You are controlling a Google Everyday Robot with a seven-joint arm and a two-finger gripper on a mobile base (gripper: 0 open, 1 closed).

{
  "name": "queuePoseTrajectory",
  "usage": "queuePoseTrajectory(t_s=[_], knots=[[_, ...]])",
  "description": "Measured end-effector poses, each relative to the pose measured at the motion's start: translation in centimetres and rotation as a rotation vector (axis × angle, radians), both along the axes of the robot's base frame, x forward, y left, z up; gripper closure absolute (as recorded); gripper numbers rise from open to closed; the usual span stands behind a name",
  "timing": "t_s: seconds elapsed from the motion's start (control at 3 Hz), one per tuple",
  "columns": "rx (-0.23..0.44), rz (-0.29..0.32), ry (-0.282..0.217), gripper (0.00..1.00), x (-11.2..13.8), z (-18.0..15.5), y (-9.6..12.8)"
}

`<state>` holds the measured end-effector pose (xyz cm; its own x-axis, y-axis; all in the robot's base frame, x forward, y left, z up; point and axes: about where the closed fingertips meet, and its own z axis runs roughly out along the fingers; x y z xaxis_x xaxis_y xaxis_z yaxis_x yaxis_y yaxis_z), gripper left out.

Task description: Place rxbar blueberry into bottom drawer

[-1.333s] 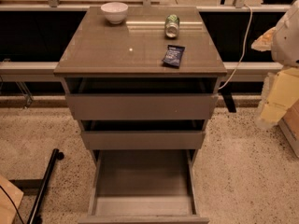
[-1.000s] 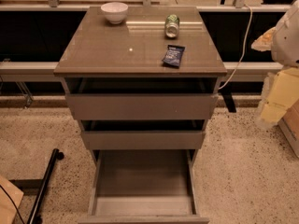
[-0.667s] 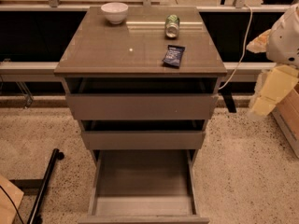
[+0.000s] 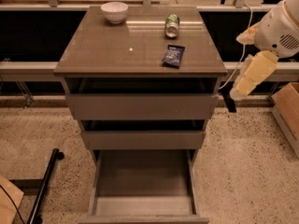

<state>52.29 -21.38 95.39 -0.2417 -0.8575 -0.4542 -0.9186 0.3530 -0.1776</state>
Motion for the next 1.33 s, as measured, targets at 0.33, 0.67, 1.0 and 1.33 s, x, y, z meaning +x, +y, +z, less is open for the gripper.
queuePoseTrajectory(t_s=[0.33, 0.67, 1.0, 1.33], knots=[[0.055, 0.029, -0.034, 0.0, 3.5, 1.9, 0.3], [0.066, 0.02, -0.107, 0.0, 4.3, 5.0, 0.0], [0.154, -0.042, -0.078, 0.0, 5.1, 2.8, 1.4], [0.292, -0.133, -0.109, 0.0, 9.4, 1.5, 4.3]])
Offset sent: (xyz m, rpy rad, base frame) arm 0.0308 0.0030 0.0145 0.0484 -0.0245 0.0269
